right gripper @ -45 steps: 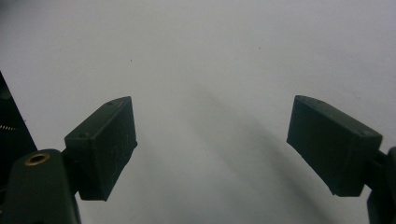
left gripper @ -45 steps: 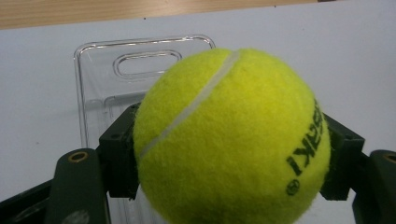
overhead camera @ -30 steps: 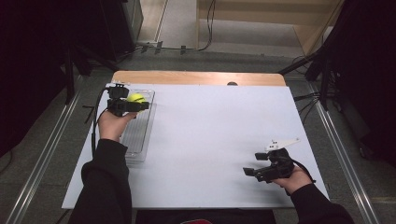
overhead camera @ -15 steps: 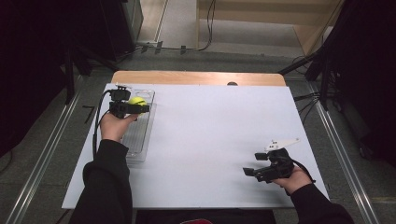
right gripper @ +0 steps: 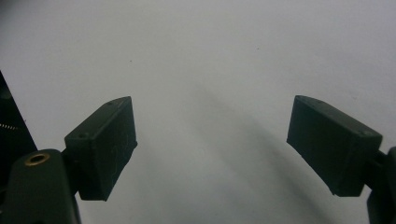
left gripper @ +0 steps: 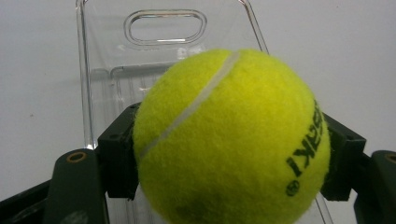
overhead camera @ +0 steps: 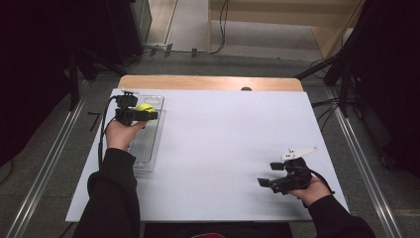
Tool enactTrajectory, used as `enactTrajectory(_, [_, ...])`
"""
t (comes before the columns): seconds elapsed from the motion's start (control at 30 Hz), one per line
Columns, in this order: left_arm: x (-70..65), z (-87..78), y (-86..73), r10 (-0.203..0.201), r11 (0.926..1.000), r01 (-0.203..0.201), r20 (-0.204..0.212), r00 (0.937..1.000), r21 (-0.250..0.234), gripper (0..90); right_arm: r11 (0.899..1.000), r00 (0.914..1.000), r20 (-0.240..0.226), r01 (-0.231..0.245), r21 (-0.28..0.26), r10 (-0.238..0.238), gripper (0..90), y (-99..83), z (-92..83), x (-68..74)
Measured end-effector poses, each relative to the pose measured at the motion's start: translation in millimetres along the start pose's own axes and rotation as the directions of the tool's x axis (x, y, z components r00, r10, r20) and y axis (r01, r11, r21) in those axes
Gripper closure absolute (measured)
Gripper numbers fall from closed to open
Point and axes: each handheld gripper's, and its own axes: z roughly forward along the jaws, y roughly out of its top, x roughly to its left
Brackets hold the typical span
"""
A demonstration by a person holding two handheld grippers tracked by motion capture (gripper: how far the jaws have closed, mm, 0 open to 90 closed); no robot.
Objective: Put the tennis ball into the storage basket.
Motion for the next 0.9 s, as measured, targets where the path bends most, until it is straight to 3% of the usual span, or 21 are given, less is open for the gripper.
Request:
enactTrajectory(0.33, [-0.4,-4.4,2.0,0.006,0.9998,-0.006,0.02,0.9998,-0.018,22.0,1.0,1.0,0.0,-0.002,0.001,0.002,13.7,0.1,0.0,0.4])
enactTrajectory(0.4, [-3.4,-10.0,6.5,0.018,0.9996,-0.018,0.01,0.9998,-0.024,17.0,1.0,1.0,0.0,-0.002,0.002,0.002,13.7,0.2,0.0,0.3])
enactTrajectory(0.63, [-11.5,-20.6,12.7,0.045,0.9986,-0.044,0.015,0.9989,-0.03,17.0,1.0,1.0,0.0,-0.001,0.002,0.001,13.7,0.1,-0.1,0.4])
enactTrajectory(0.9, [-19.3,-32.4,18.7,0.047,0.9982,-0.044,0.072,0.9963,-0.039,17.2,1.0,1.0,-0.001,0.003,0.002,-0.003,13.7,-0.1,0.1,0.4])
